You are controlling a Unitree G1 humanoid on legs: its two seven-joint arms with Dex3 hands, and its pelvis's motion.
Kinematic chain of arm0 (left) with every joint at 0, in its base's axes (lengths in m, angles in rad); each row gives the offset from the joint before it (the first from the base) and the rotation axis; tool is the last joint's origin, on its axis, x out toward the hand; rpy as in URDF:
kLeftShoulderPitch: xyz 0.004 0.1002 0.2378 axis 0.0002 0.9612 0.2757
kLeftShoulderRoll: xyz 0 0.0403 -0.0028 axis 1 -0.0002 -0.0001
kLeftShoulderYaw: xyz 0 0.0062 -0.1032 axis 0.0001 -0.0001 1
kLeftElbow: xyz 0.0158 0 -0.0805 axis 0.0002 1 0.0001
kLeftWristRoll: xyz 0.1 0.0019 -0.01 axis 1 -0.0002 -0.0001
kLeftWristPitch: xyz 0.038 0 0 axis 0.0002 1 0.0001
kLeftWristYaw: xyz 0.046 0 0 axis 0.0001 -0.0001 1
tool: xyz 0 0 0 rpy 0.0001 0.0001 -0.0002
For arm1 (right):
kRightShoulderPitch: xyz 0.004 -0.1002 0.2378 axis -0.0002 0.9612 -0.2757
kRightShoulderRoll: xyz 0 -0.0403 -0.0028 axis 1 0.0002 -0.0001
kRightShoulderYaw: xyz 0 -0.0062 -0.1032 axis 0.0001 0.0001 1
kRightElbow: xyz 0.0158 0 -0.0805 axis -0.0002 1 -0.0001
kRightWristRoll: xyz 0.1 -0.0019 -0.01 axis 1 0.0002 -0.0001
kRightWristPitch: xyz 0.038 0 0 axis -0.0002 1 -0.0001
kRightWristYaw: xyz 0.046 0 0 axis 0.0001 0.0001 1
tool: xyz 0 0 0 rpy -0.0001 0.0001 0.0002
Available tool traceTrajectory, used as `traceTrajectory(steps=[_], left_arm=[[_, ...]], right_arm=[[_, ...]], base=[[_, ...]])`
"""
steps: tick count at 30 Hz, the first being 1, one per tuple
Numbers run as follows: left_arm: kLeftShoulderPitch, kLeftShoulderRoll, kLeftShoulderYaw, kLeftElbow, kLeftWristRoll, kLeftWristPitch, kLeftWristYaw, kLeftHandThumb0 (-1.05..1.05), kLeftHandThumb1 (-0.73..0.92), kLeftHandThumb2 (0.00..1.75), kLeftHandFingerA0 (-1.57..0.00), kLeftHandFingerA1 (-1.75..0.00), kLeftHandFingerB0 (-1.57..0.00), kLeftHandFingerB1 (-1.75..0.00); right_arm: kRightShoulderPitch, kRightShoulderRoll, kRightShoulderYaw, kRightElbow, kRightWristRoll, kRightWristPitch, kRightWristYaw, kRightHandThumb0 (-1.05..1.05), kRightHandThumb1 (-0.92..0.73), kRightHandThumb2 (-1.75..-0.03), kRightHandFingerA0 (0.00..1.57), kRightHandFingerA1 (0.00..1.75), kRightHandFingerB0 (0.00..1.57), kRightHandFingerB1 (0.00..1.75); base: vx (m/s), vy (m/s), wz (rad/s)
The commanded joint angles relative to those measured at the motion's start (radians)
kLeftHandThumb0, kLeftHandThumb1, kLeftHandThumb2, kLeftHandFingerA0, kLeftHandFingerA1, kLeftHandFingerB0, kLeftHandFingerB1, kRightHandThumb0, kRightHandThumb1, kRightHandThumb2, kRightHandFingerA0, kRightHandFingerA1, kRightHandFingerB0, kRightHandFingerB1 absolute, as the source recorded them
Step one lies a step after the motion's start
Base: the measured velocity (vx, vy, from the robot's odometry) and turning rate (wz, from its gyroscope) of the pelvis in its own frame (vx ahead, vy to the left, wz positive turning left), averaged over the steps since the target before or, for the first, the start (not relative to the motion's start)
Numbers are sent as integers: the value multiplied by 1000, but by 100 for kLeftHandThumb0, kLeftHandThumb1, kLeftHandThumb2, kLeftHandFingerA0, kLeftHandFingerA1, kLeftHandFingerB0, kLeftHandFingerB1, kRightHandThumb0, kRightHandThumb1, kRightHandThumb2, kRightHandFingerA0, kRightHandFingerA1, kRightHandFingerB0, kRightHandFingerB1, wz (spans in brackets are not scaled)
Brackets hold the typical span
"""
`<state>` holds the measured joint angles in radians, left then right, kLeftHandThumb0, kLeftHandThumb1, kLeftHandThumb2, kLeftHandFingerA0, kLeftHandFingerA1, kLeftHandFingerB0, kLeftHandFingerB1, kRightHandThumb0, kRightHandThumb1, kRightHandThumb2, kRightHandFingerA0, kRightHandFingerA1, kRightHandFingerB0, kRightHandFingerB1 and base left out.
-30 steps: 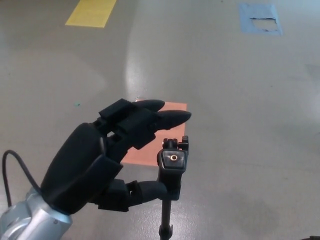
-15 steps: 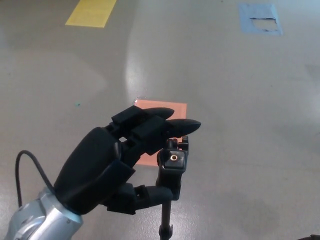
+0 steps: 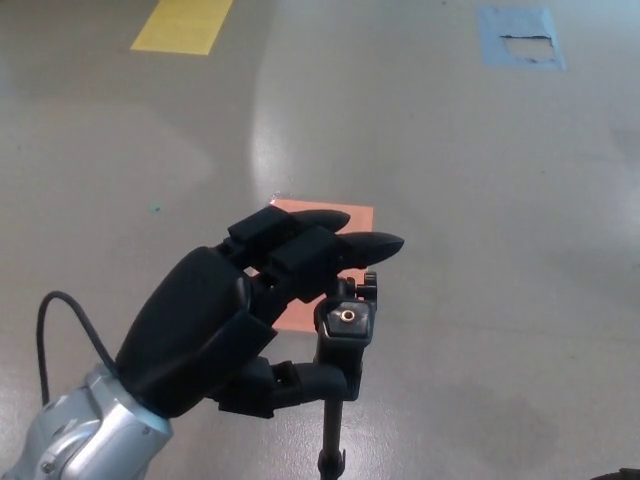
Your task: The robot uses its left hand to grab the top of a phone stand kept on the floor and rotates it anti-clockwise
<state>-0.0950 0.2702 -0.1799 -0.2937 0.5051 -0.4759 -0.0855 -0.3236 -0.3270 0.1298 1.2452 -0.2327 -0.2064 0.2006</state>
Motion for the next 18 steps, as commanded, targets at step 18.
traceTrajectory(steps=[18], left_arm=[[-54,-6,-29,70,41,-2,29,-38,41,60,-27,-37,-27,-46]], right_arm=[[-8,-26,-3,-3,-2,10,11,-29,-52,-97,68,70,15,48]], base=[[0,0,0]])
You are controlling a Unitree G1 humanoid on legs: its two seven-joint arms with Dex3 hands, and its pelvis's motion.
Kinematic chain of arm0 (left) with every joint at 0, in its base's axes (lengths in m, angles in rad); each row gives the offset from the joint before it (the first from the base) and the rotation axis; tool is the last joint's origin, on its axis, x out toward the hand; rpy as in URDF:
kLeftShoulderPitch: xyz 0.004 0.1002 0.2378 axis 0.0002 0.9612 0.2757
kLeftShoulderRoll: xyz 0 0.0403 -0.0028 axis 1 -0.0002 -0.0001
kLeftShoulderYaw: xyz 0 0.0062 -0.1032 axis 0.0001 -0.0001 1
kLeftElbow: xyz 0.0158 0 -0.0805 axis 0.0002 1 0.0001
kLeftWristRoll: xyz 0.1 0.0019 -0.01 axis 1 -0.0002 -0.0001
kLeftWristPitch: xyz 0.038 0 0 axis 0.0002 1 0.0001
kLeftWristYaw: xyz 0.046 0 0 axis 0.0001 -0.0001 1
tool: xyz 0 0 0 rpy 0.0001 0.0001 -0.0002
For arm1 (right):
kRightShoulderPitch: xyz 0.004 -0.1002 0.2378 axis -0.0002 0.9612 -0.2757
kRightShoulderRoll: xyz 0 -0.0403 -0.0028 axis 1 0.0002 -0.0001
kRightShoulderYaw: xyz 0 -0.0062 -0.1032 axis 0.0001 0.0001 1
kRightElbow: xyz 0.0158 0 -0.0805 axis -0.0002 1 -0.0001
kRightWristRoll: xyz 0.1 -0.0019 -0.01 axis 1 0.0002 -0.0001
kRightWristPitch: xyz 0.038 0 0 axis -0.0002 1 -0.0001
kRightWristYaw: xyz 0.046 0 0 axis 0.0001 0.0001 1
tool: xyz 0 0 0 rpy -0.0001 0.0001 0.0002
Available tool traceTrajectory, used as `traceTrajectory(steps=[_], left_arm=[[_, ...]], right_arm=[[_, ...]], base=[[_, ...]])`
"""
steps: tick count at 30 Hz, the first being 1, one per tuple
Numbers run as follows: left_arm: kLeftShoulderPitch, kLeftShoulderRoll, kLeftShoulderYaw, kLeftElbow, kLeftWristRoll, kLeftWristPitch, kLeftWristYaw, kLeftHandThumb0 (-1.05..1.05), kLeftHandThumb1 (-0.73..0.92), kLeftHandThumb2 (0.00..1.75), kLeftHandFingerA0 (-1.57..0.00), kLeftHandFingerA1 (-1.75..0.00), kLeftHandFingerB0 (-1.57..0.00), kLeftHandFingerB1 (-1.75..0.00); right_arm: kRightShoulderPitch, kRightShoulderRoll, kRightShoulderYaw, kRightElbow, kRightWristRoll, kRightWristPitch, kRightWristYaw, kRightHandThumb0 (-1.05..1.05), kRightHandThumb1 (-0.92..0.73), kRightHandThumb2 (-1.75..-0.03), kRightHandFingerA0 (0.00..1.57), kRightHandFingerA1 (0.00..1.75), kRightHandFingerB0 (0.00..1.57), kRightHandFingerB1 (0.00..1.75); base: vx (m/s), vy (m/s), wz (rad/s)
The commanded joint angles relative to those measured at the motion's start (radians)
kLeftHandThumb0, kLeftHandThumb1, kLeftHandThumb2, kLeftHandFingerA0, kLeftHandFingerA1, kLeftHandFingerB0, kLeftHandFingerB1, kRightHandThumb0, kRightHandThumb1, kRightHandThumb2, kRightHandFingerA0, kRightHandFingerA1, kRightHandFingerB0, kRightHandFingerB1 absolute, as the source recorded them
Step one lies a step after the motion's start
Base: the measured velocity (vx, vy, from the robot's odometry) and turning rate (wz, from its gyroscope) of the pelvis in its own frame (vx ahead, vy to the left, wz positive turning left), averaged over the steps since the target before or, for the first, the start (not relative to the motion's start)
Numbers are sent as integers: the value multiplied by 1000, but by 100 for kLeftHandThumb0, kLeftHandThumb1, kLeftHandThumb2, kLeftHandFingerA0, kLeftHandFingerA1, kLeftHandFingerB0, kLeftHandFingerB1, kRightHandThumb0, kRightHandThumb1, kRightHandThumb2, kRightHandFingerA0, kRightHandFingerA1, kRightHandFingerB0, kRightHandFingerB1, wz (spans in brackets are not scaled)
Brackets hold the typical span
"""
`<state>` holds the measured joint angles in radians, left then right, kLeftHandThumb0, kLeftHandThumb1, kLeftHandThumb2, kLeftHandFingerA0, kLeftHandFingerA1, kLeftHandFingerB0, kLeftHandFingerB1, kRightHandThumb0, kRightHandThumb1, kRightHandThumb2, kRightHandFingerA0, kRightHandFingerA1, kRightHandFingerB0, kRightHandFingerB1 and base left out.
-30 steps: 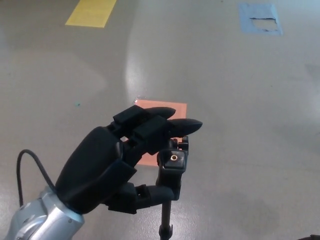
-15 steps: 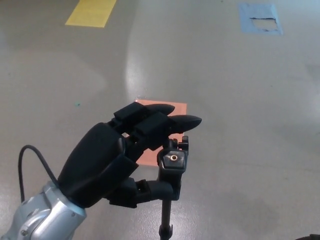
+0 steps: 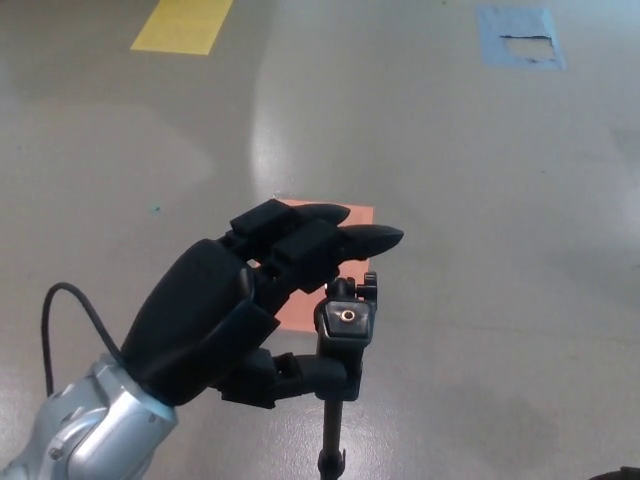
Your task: The robot uses its left hand to grab the top of a phone stand kept on the floor and rotates it anti-clockwise
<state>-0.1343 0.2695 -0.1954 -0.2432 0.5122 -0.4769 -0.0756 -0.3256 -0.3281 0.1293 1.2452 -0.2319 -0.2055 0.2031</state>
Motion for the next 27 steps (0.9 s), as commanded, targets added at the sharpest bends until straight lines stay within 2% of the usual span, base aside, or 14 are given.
traceTrajectory(steps=[1,16,17,18,19,27], left_arm=[[-20,-8,-17,25,36,-1,21,-38,41,61,-27,-38,-27,-46],[-43,-5,-49,97,70,-43,59,-37,41,59,-28,-37,-25,-45],[-43,-5,-51,99,72,-44,59,-38,41,60,-26,-37,-23,-45],[-44,-4,-53,100,73,-45,59,-38,41,60,-26,-37,-23,-45],[-43,0,-58,104,80,-46,61,-38,42,60,-26,-37,-24,-45],[-41,3,-73,110,88,-43,60,-40,41,61,-27,-38,-24,-45]], right_arm=[[-8,-27,-2,-3,-4,10,8,-29,-52,-97,69,70,15,48],[-14,-29,-8,-4,3,9,22,-28,-52,-97,67,69,15,48],[-14,-29,-9,-5,4,8,21,-39,-73,-64,78,48,29,32],[-13,-29,-9,-5,4,8,21,-39,-73,-64,78,48,29,32],[-14,-28,-10,-4,5,10,22,-29,-52,-97,67,69,15,48],[-17,-28,-9,-2,1,7,26,-29,-52,-97,67,69,15,48]], base=[[0,0,0],[0,0,0],[0,0,0],[0,0,0],[0,0,0],[0,0,0]])
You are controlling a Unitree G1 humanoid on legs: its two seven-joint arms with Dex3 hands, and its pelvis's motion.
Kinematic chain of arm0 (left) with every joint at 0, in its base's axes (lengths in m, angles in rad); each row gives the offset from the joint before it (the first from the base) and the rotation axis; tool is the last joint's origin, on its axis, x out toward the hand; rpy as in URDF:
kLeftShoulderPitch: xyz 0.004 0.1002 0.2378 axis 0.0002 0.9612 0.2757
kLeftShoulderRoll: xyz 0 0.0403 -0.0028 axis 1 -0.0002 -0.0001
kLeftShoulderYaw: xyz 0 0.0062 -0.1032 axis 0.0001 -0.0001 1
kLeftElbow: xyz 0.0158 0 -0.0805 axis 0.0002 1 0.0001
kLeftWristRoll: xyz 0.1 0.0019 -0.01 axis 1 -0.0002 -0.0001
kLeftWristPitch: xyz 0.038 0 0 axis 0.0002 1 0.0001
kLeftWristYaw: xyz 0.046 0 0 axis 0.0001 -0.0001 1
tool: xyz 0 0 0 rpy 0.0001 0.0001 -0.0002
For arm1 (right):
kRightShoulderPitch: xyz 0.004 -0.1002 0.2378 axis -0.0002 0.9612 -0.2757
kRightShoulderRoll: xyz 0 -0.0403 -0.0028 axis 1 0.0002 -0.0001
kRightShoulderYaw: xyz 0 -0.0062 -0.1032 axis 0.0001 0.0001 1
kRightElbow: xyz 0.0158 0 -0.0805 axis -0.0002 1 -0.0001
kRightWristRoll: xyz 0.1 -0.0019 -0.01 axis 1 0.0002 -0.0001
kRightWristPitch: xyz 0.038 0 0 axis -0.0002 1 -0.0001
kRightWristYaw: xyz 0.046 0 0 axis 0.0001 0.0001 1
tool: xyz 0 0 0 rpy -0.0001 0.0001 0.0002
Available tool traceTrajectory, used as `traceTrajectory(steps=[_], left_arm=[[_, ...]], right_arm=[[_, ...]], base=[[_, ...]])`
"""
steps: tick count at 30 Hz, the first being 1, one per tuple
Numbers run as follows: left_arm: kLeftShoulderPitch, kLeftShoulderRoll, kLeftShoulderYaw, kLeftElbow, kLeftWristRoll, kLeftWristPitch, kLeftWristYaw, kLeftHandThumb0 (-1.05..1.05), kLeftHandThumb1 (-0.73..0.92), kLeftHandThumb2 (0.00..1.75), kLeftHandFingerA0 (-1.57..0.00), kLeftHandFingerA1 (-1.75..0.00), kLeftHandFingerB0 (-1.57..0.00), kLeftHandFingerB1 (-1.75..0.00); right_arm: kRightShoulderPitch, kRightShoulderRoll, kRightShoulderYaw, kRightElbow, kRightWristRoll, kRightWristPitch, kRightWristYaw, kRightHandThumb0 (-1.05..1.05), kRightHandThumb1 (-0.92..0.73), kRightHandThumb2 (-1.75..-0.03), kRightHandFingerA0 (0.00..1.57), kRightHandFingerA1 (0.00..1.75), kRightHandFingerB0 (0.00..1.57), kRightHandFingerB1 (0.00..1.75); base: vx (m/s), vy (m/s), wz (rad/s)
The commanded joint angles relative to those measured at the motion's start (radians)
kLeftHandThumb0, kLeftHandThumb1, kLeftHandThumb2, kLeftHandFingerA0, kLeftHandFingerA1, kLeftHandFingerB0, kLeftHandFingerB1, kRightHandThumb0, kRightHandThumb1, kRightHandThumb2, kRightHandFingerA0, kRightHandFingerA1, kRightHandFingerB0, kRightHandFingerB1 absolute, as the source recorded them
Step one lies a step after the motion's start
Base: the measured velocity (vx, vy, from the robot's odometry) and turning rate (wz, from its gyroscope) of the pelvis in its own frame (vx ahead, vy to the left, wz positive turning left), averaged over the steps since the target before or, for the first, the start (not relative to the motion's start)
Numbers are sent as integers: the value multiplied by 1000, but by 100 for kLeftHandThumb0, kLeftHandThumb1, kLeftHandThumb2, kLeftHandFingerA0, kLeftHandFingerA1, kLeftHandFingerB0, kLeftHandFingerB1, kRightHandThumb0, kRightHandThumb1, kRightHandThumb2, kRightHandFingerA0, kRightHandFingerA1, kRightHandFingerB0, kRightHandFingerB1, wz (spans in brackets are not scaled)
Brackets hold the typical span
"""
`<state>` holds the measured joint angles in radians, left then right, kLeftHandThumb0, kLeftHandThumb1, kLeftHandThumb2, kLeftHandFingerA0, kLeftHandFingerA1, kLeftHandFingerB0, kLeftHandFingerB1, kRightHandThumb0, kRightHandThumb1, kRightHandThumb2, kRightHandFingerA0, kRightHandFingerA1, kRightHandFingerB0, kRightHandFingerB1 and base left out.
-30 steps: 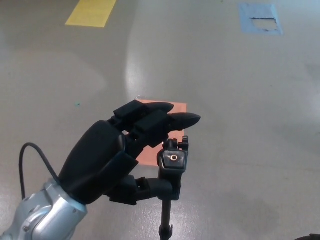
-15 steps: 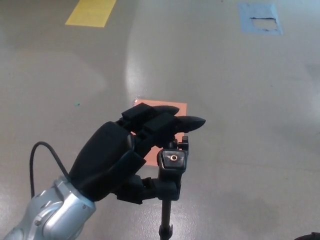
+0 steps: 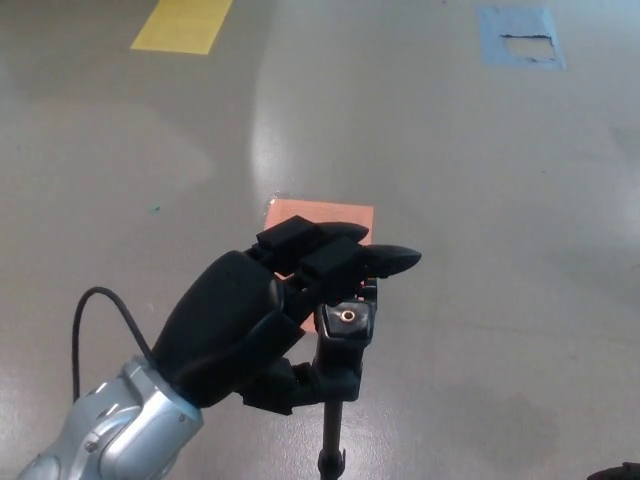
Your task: The robot uses its left hand to grab the top of a phone stand kept on the floor and rotates it anti-clockwise
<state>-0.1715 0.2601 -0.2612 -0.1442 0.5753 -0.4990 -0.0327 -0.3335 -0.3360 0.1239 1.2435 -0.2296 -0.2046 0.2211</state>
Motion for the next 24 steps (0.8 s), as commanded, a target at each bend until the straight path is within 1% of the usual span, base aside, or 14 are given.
traceTrajectory(steps=[1,5,7,8,9,10,11,12,15,16,20,21,24], left_arm=[[-4,12,-7,12,27,-21,19,-40,41,61,-27,-38,-24,-45],[-9,13,-19,23,42,-24,23,-42,41,61,-30,-38,-23,-46],[-15,15,-26,29,42,-18,13,-44,44,67,-33,-41,-26,-48],[-16,16,-27,29,40,-16,9,-44,44,67,-33,-41,-26,-48],[-26,10,-27,42,18,-25,10,-28,58,58,-53,-36,-55,-41],[-29,9,-27,46,13,-28,12,-28,58,58,-53,-36,-55,-41],[-32,9,-27,54,10,-35,18,-23,60,58,-56,-37,-64,-41],[-36,5,-26,67,5,-49,31,-16,59,58,-70,-41,-85,-45],[-42,-1,-24,81,-13,-59,35,-17,56,58,-74,-42,-90,-46],[-42,-4,-23,85,-34,-60,27,-15,55,58,-83,-44,-99,-48],[-47,-11,-18,107,-43,-84,49,-14,51,57,-84,-44,-99,-48],[-51,-13,-18,118,-40,-93,59,-18,53,56,-86,-46,-98,-49],[-54,-15,-16,127,-36,-102,65,-18,51,57,-88,-46,-99,-48]], right_arm=[[-9,-20,-3,0,-2,6,8,-29,-52,-97,67,69,15,48],[-9,-21,-5,-3,1,6,11,-29,-52,-97,67,69,14,48],[-10,-21,-4,-3,0,7,12,-29,-53,-98,68,70,14,47],[-10,-21,-5,-2,1,6,12,-29,-53,-98,68,70,14,47],[-15,-20,-4,-3,-1,5,9,-30,-53,-98,68,70,13,47],[-16,-20,-4,-3,-1,4,8,-30,-53,-98,68,70,13,47],[-17,-20,-2,-3,-3,4,7,-30,-53,-98,68,70,13,47],[-18,-20,-3,-3,-2,4,10,-31,-55,-99,68,70,11,47],[-20,-21,-5,-2,1,5,14,-32,-55,-100,68,70,10,46],[-19,-23,0,-4,-5,0,14,-34,-56,-101,67,70,9,46],[-22,-21,1,-4,-5,2,9,-36,-58,-102,68,70,9,46],[-23,-22,6,-4,-11,2,5,-51,-80,-65,78,46,22,30],[-23,-22,11,-5,-15,5,0,-53,-79,-65,78,46,23,30]], base=[[0,0,0],[0,0,0],[0,0,0],[0,0,0],[0,0,0],[0,0,0],[0,0,0],[0,0,0],[0,0,0],[0,0,0],[0,0,0],[0,0,0],[0,0,0]])
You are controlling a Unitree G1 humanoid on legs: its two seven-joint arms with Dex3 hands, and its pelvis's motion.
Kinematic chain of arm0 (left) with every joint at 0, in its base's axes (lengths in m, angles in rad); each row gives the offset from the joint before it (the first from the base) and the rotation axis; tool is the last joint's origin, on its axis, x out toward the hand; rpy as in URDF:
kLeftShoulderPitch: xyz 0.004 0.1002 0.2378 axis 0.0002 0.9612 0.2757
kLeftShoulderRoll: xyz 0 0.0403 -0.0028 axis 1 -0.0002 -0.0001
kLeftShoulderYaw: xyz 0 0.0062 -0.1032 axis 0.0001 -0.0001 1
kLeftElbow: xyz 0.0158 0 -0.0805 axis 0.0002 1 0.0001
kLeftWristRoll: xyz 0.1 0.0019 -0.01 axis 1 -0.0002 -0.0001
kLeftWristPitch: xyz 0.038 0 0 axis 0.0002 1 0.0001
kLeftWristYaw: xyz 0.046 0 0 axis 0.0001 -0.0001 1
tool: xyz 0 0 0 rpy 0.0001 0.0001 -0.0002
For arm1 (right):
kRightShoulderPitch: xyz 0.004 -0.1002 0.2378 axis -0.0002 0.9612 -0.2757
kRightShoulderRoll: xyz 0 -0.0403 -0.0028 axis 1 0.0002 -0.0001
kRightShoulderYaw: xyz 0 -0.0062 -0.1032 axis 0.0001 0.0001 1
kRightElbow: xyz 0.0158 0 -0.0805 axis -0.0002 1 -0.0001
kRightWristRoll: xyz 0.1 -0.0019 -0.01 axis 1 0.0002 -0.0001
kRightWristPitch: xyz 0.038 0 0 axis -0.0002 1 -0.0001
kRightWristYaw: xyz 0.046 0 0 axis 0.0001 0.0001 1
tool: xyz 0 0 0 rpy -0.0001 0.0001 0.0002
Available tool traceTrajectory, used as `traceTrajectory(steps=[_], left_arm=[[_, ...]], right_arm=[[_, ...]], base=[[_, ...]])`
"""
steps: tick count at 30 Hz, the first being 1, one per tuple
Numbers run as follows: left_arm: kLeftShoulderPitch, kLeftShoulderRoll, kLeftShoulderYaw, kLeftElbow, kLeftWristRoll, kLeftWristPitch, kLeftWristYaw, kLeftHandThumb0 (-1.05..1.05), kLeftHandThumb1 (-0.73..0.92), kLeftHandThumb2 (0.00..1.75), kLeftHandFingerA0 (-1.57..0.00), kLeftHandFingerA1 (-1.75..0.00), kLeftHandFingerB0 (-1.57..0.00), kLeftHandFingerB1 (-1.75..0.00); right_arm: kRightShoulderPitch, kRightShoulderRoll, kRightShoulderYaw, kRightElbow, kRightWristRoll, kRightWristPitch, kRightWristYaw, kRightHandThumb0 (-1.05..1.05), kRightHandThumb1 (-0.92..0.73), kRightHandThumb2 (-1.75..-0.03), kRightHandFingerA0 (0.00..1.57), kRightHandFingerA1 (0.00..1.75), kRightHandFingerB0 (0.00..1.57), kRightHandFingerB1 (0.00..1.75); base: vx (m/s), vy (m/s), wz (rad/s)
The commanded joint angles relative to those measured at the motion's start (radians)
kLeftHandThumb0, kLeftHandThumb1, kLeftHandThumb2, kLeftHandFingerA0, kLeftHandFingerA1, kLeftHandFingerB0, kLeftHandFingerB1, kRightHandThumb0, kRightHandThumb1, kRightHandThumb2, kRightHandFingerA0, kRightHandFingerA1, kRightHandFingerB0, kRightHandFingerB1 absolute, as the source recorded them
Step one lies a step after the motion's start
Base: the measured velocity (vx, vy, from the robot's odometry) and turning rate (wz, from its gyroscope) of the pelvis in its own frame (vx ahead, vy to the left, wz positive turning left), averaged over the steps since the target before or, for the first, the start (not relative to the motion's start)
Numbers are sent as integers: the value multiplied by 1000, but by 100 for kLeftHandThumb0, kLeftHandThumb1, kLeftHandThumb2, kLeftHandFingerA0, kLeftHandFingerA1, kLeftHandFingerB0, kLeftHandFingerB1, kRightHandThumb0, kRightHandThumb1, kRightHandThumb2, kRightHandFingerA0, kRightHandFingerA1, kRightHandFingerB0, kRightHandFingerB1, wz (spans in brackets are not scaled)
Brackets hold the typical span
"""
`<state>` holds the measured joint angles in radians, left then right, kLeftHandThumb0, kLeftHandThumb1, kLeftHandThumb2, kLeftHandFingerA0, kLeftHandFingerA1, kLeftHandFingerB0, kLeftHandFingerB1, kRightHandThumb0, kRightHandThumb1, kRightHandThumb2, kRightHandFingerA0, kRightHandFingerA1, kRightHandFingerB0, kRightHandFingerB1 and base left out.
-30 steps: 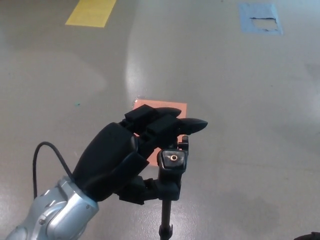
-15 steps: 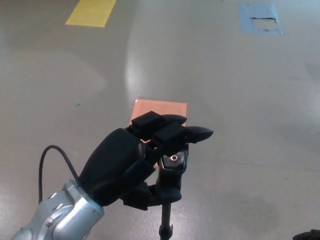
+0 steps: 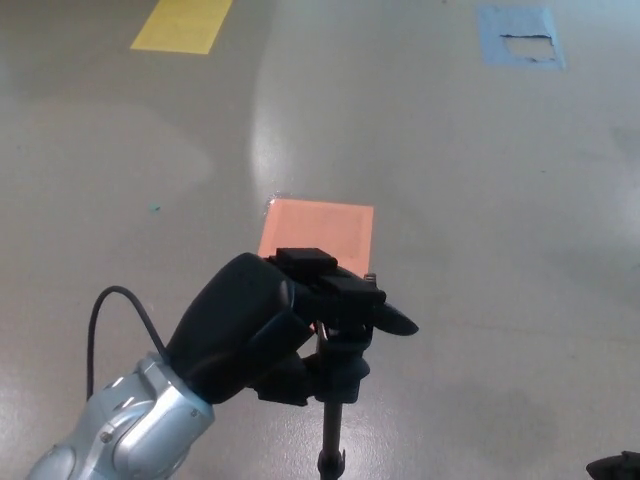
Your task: The robot uses its left hand to grab the top of a phone stand kept on the floor and rotates it anti-clockwise
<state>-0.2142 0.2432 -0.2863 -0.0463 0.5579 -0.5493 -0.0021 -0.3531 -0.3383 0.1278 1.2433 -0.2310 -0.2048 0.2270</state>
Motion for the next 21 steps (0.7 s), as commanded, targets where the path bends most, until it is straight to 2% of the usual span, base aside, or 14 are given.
traceTrajectory(steps=[1,9,10,11,12,15,16,17,18,19,21], left_arm=[[-12,2,9,33,-16,-55,37,-20,52,57,-89,-46,-98,-48],[-18,6,7,40,-20,-55,29,-20,52,57,-87,-46,-97,-48],[-16,6,6,36,-25,-48,20,-19,53,56,-85,-45,-97,-48],[-16,7,6,35,-26,-46,18,-19,53,56,-85,-45,-97,-48],[-17,6,6,36,-29,-46,16,-19,54,56,-84,-45,-96,-48],[-15,0,4,35,-74,-31,-13,-20,55,57,-83,-45,-95,-48],[-5,-10,-2,17,-176,17,-79,-19,56,57,-83,-44,-94,-47],[-2,-13,-3,12,-205,31,-98,-19,56,57,-83,-44,-94,-47],[4,-22,-6,-2,-275,72,-142,-12,57,57,-84,-44,-94,-48],[10,-34,-7,-18,-343,122,-177,5,52,62,-82,-48,-91,-51],[17,-47,-7,-36,-417,178,-217,5,52,62,-82,-48,-91,-51]], right_arm=[[-4,-20,10,-6,-16,7,-8,-41,-60,-104,67,69,7,44],[-10,-21,15,-9,-17,5,-7,-42,-61,-105,67,69,7,44],[-8,-22,17,-9,-18,0,-9,-59,-81,-66,76,46,21,30],[-8,-22,18,-9,-18,-2,-9,-59,-81,-66,76,46,21,30],[-7,-23,16,-10,-16,-6,-5,-43,-61,-105,66,68,7,44],[-7,-24,12,-11,-12,-8,0,-43,-61,-105,66,68,6,44],[-9,-23,14,-10,-15,-5,-3,-43,-61,-105,67,68,7,44],[-10,-23,15,-10,-15,-4,-4,-43,-61,-105,67,68,7,44],[-10,-23,16,-9,-17,-4,-6,-59,-81,-66,76,46,22,30],[-10,-23,14,-8,-15,-6,-4,-60,-81,-66,76,46,22,30],[-9,-23,12,-7,-12,-9,-2,-60,-81,-66,76,46,22,30]], base=[[0,0,0],[0,0,0],[0,0,0],[0,0,0],[0,0,0],[0,0,0],[0,0,0],[0,0,0],[0,0,0],[0,0,0],[0,0,0]])
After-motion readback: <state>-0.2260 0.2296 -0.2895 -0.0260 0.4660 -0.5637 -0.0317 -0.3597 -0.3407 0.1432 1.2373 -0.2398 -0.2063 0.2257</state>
